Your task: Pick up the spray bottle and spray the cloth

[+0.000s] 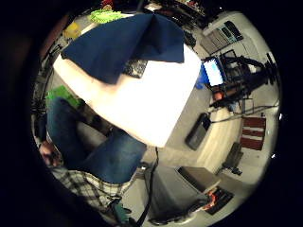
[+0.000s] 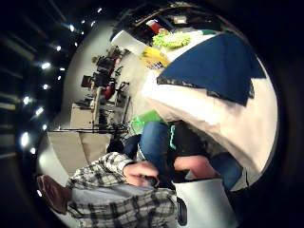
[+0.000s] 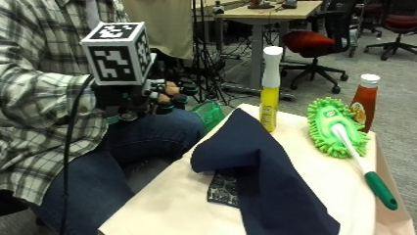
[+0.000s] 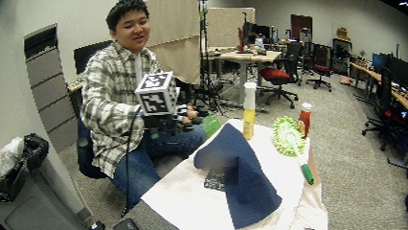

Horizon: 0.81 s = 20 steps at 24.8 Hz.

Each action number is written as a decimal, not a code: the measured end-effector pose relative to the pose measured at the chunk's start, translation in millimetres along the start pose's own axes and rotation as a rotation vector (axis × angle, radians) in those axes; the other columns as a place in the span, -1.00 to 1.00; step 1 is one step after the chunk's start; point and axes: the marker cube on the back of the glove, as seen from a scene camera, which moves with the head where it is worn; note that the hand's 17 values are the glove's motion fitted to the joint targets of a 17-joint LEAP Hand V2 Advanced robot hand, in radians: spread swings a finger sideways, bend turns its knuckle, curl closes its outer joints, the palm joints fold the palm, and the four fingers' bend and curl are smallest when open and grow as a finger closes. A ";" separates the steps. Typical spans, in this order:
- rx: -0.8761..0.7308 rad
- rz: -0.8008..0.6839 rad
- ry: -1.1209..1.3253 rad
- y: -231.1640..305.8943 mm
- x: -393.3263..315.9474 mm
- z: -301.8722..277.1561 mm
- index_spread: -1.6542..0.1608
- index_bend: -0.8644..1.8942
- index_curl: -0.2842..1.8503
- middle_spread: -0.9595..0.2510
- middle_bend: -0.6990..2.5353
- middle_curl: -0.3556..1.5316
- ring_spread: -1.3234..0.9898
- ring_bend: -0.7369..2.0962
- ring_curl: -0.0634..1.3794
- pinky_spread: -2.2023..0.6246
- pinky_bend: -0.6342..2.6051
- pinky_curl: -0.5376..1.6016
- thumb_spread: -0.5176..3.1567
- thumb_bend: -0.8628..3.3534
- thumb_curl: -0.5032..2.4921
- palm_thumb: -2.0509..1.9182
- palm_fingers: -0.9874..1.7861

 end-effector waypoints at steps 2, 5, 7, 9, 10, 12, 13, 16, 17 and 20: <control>0.001 0.018 0.047 28.5 -0.8 3.9 0.39 -0.24 -0.49 0.44 -0.46 -0.27 0.22 -0.30 -0.45 0.70 -0.45 -0.16 -0.18 -0.61 -0.32 0.33 -0.28; 0.009 0.046 0.102 76.7 -4.9 17.6 0.39 -0.23 -0.48 0.44 -0.46 -0.28 0.23 -0.30 -0.46 0.70 -0.45 -0.17 -0.17 -0.61 -0.33 0.32 -0.28; 0.010 0.069 0.127 108.8 -8.1 29.9 0.40 -0.24 -0.47 0.44 -0.46 -0.28 0.23 -0.31 -0.47 0.70 -0.45 -0.17 -0.16 -0.60 -0.33 0.32 -0.27; 0.007 0.094 0.142 135.9 -10.6 41.5 0.40 -0.24 -0.47 0.44 -0.45 -0.28 0.23 -0.31 -0.47 0.70 -0.46 -0.17 -0.16 -0.60 -0.33 0.32 -0.26; 0.004 0.106 0.146 147.3 -11.4 46.5 0.40 -0.24 -0.47 0.44 -0.46 -0.28 0.23 -0.31 -0.47 0.70 -0.46 -0.17 -0.15 -0.60 -0.33 0.32 -0.26; -0.006 0.127 0.146 165.7 -12.1 54.4 0.40 -0.24 -0.47 0.45 -0.45 -0.28 0.23 -0.32 -0.48 0.70 -0.46 -0.17 -0.15 -0.60 -0.33 0.32 -0.26; -0.011 0.135 0.145 172.8 -12.2 57.2 0.40 -0.24 -0.46 0.45 -0.45 -0.28 0.23 -0.32 -0.48 0.70 -0.46 -0.17 -0.15 -0.60 -0.33 0.32 -0.25; -0.015 0.152 0.144 187.3 -11.4 61.2 0.40 -0.24 -0.46 0.45 -0.45 -0.29 0.24 -0.32 -0.48 0.70 -0.47 -0.17 -0.14 -0.60 -0.33 0.32 -0.25; -0.014 0.157 0.145 190.4 -10.9 61.9 0.40 -0.24 -0.46 0.45 -0.45 -0.29 0.24 -0.32 -0.48 0.70 -0.47 -0.17 -0.14 -0.60 -0.33 0.32 -0.25; -0.010 0.167 0.149 195.9 -9.6 63.7 0.40 -0.25 -0.46 0.45 -0.45 -0.29 0.24 -0.33 -0.49 0.70 -0.47 -0.17 -0.14 -0.60 -0.33 0.33 -0.25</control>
